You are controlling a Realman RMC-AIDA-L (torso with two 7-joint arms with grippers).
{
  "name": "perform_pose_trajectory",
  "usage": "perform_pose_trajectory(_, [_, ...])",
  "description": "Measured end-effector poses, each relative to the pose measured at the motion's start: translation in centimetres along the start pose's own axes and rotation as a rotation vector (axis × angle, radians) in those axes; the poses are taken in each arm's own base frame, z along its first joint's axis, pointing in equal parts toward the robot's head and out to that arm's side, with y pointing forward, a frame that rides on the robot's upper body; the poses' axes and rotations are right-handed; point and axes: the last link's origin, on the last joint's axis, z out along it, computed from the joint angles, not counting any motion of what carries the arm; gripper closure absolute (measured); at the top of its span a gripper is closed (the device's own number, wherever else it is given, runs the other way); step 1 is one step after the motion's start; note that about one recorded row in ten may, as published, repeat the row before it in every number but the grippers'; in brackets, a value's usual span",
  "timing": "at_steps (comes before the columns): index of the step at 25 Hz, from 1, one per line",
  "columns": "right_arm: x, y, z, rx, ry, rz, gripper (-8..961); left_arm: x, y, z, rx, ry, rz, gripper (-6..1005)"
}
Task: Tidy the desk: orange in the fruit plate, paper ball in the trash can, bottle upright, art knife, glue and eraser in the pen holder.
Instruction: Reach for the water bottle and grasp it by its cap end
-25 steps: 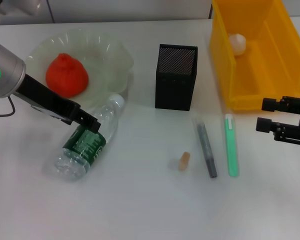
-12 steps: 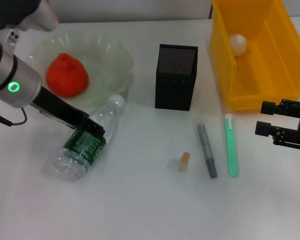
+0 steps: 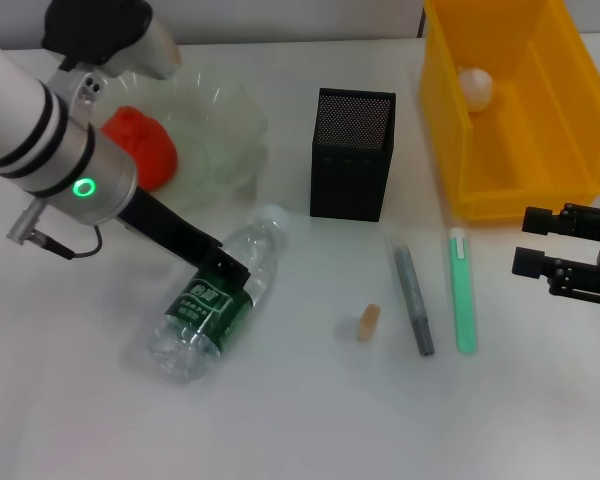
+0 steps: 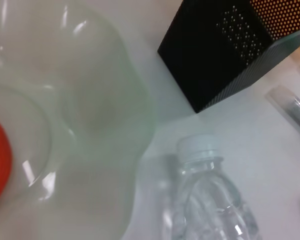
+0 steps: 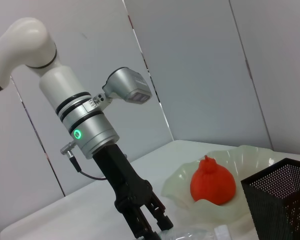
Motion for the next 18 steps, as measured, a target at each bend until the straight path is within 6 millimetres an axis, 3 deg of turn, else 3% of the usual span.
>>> perform_pose_trajectory(18, [0.1,0.1,0.0,-0.002,-0.008,0.008,311,2.8,2.9,1.2,0.013,0.076,0.101,205])
